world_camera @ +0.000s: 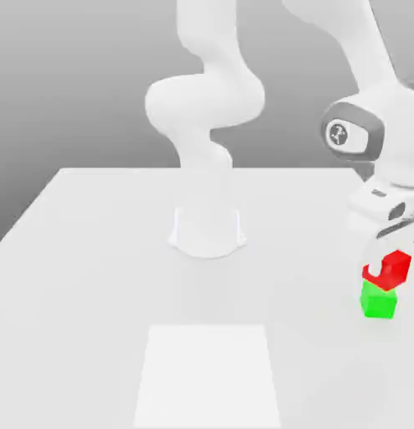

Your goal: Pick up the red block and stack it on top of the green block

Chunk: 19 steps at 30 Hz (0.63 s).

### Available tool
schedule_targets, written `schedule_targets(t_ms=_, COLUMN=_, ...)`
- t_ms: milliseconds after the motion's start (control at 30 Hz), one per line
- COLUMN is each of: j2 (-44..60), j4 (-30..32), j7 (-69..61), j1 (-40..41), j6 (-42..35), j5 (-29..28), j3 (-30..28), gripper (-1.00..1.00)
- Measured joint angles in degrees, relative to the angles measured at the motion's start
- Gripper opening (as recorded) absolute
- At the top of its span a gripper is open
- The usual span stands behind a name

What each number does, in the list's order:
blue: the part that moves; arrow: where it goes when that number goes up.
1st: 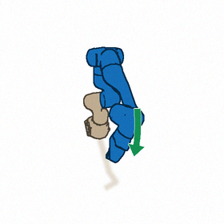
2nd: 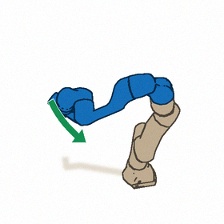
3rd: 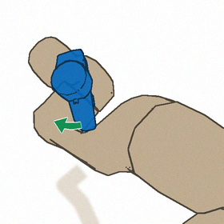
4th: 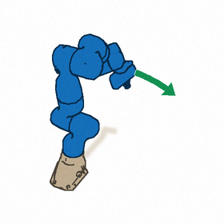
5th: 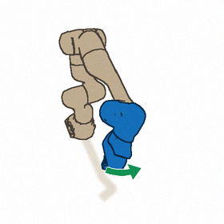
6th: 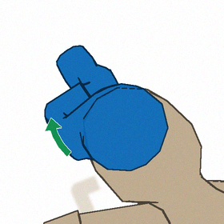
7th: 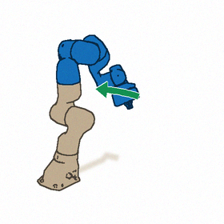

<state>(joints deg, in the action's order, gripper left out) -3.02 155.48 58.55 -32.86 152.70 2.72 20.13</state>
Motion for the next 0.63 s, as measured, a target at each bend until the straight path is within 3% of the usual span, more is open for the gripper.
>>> schedule_targets(t_ms=200, j2=10.36, j4=0.03, j7=8.46, j1=-1.64, j6=9.77, j5=-10.14, j3=-3.19, gripper=-1.0)
schedule_targets(t_ms=233, j2=11.41, j4=-0.02, j7=9.23, j1=-2.0, j6=10.71, j5=-11.2, j3=-3.74, gripper=1.0)
schedule_targets(t_ms=433, j2=11.94, j4=-0.04, j7=9.59, j1=-2.2, j6=11.16, j5=-11.7, j3=-4.05, gripper=1.0)
schedule_targets(t_ms=633, j2=1.99, j4=0.46, j7=2.89, j1=-2.56, j6=2.28, j5=-2.37, j3=-2.26, gripper=1.0)
